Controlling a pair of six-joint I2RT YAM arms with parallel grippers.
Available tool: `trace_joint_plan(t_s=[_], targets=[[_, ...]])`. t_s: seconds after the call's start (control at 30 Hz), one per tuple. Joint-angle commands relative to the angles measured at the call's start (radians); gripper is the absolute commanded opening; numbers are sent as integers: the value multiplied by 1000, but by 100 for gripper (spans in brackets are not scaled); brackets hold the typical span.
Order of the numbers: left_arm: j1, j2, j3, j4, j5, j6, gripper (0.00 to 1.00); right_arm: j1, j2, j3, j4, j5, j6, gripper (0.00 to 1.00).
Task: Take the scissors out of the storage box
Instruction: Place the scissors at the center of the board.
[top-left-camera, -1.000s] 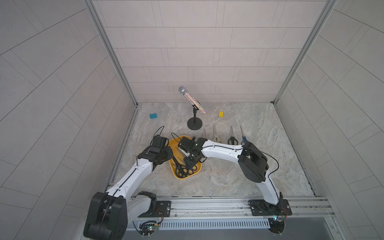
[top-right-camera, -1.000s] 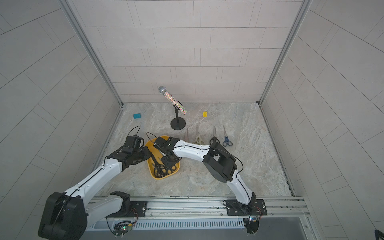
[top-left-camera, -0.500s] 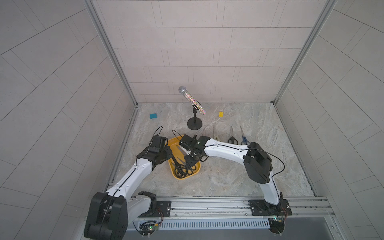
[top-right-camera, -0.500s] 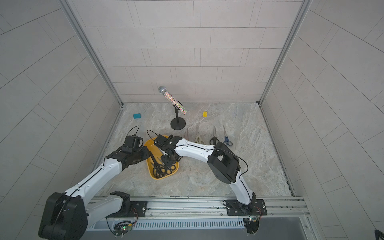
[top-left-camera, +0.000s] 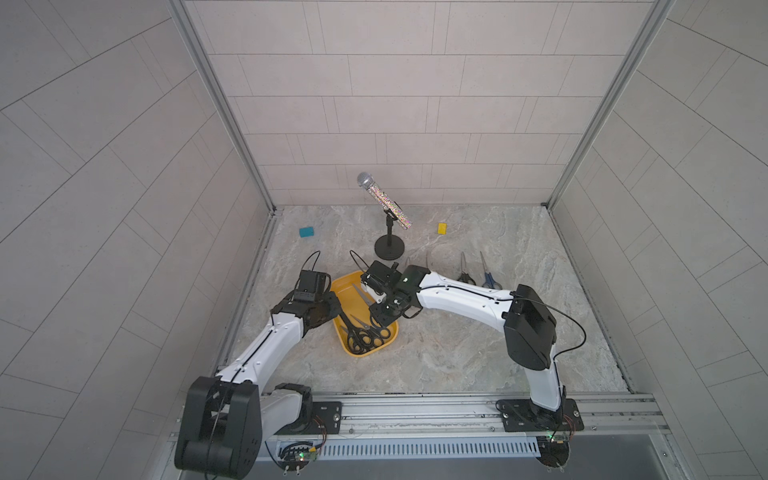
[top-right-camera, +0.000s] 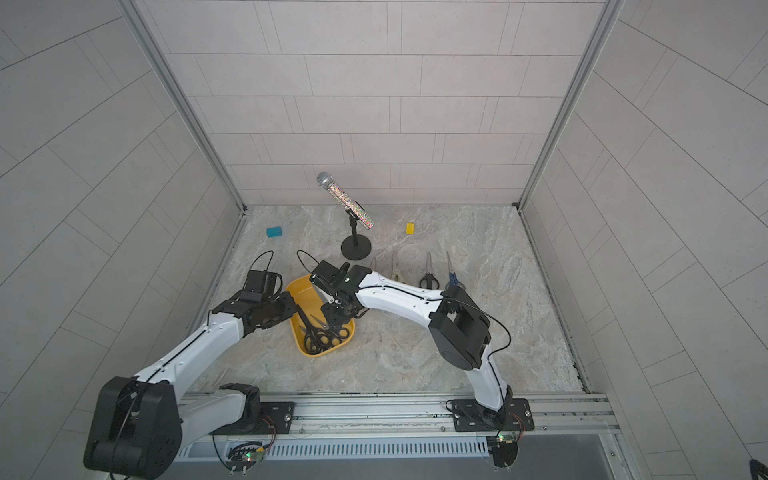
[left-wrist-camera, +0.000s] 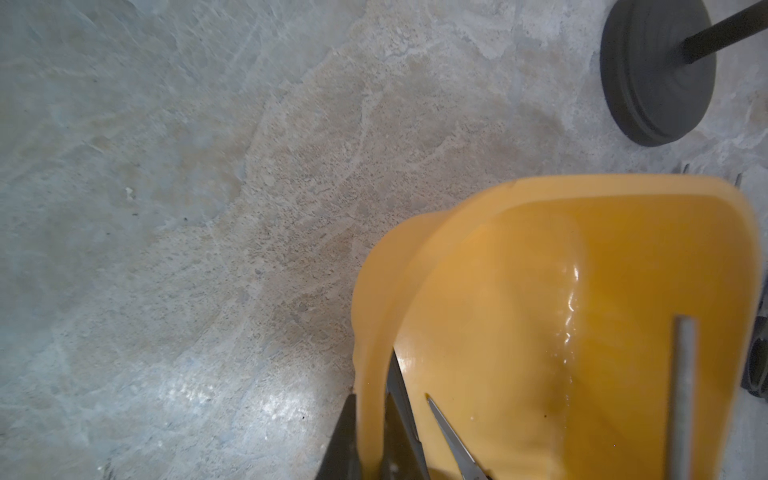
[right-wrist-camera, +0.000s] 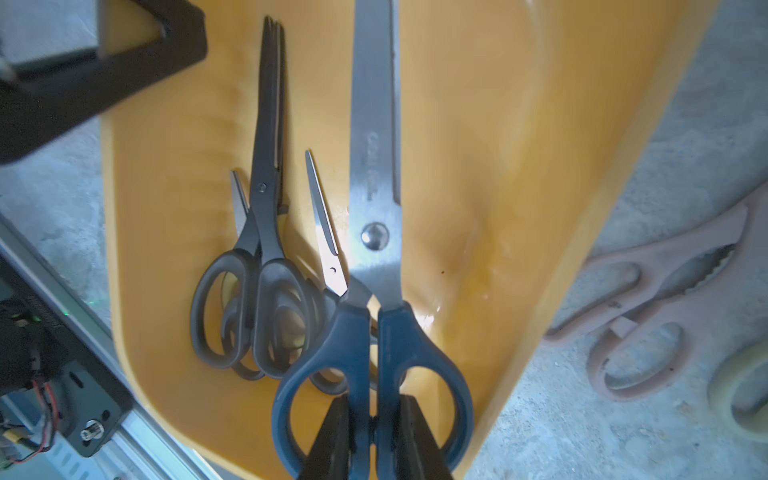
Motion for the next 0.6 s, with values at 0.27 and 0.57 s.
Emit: trace_joint_plan(t_s=[0.27,0.57], targets=[[10,-13,26,27,9,7,0,-255,-376,-337,-84,-31,60,0],[11,22,29,52,53,-6,0,-590,-606,-641,-221,37,-27,0]])
